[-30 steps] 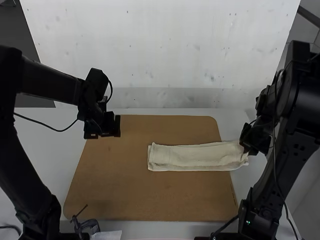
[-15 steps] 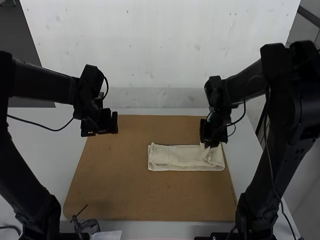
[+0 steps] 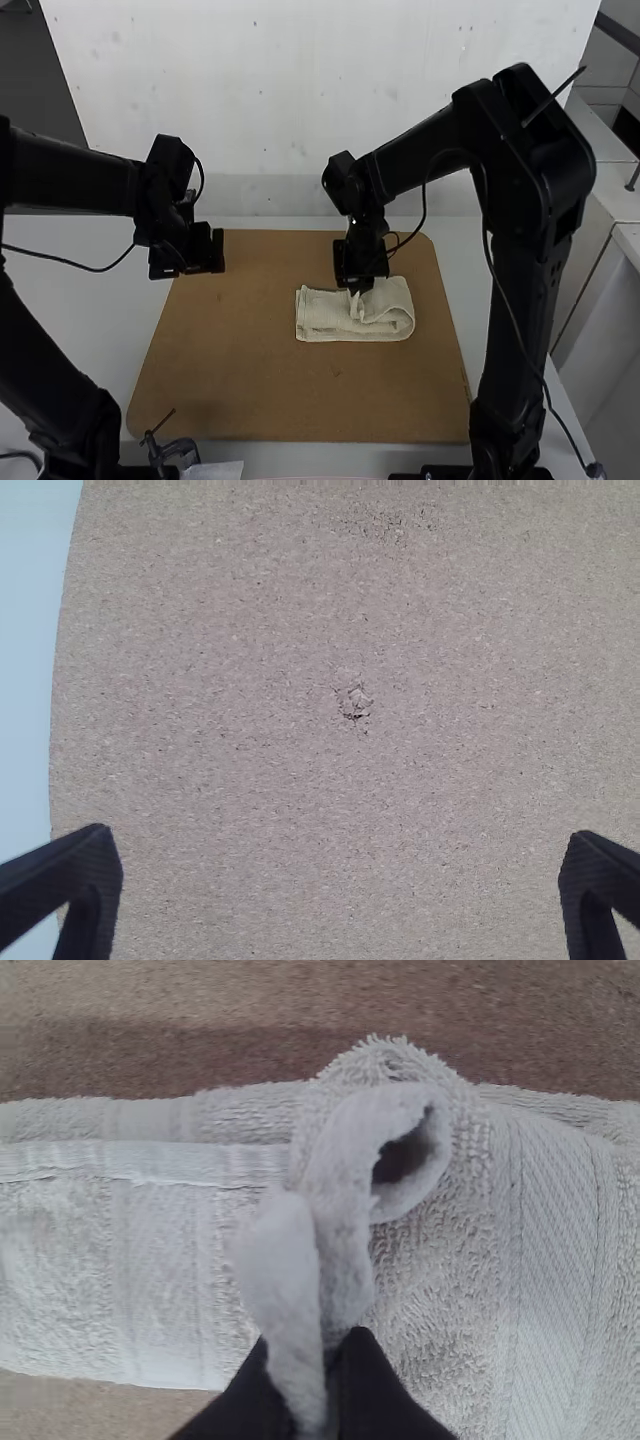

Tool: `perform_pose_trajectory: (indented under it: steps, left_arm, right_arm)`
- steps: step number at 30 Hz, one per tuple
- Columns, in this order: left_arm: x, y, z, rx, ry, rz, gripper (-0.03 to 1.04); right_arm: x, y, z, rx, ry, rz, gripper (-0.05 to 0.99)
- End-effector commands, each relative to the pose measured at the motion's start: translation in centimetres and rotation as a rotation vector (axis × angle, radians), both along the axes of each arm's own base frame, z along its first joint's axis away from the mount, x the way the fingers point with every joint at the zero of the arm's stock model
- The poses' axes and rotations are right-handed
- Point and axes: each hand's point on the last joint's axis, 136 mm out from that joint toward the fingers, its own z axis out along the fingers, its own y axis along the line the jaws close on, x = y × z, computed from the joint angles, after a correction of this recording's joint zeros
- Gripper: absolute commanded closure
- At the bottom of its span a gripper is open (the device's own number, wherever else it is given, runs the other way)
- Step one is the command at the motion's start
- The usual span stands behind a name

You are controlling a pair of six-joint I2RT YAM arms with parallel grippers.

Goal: Fold the towel.

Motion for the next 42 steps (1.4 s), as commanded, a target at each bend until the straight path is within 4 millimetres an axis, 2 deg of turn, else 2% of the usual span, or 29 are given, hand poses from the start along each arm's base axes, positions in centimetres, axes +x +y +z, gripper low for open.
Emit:
perform_pose_trajectory:
  steps: [1, 4, 12, 21, 28, 31, 32, 34, 36, 37, 40, 41, 42]
  left_arm:
    - [-0.1, 0.3, 0.6, -0.002, -0.024, -0.007, 0.03]
    - [-0.2, 0.3, 0.5, -0.002, -0.021, -0.007, 0.03]
    - [-0.1, 0.6, 0.8, 0.001, -0.032, -0.005, 0.03]
    - [-0.3, 0.8, 0.4, 0.005, -0.023, -0.008, 0.03]
    - [-0.3, 0.7, 0.1, 0.003, -0.023, -0.009, 0.03]
    - [-0.4, 0.7, 0.0, -0.004, -0.017, -0.009, 0.03]
    - [-0.3, 0.7, 0.0, -0.007, -0.018, -0.01, 0.03]
    - [-0.5, 0.7, -0.2, -0.006, -0.014, -0.01, 0.03]
    - [-0.5, 0.7, -0.4, -0.006, -0.015, -0.01, 0.03]
    - [-0.4, 0.7, -0.4, -0.006, -0.017, -0.01, 0.03]
    - [-0.3, 0.8, -0.5, -0.007, -0.018, -0.007, 0.03]
    - [-0.4, 0.8, -0.5, -0.007, -0.018, -0.007, 0.03]
    - [-0.4, 0.7, -0.5, -0.007, -0.018, -0.007, 0.03]
  right_arm:
    - [1.0, 2.2, 1.3, 0.011, -0.044, -0.013, 0.92]
    - [1.3, 3.5, 1.6, 0.02, -0.049, -0.005, 0.92]
    - [0.4, 6.6, 0.3, -0.002, -0.019, 0.046, 0.92]
    - [-0.5, 9.8, 0.8, -0.013, -0.014, 0.107, 0.92]
    - [-0.6, 10.4, 1.0, -0.022, -0.017, 0.119, 0.92]
    - [-1.0, 10.5, 0.1, -0.043, -0.006, 0.129, 0.91]
    - [-1.0, 10.5, 0.1, -0.045, -0.009, 0.128, 0.87]
    - [-0.7, 10.3, 0.2, -0.038, -0.007, 0.111, 0.66]
    - [-0.4, 10.3, 1.1, -0.015, -0.019, 0.101, 0.51]
    - [-0.1, 10.3, 1.8, -0.002, -0.032, 0.095, 0.48]
    - [1.0, 10.3, 5.6, 0.069, -0.1, 0.073, 0.5]
    - [1.4, 10.2, 6.8, 0.091, -0.123, 0.065, 0.53]
    - [1.7, 10.1, 8.0, 0.113, -0.145, 0.057, 0.63]
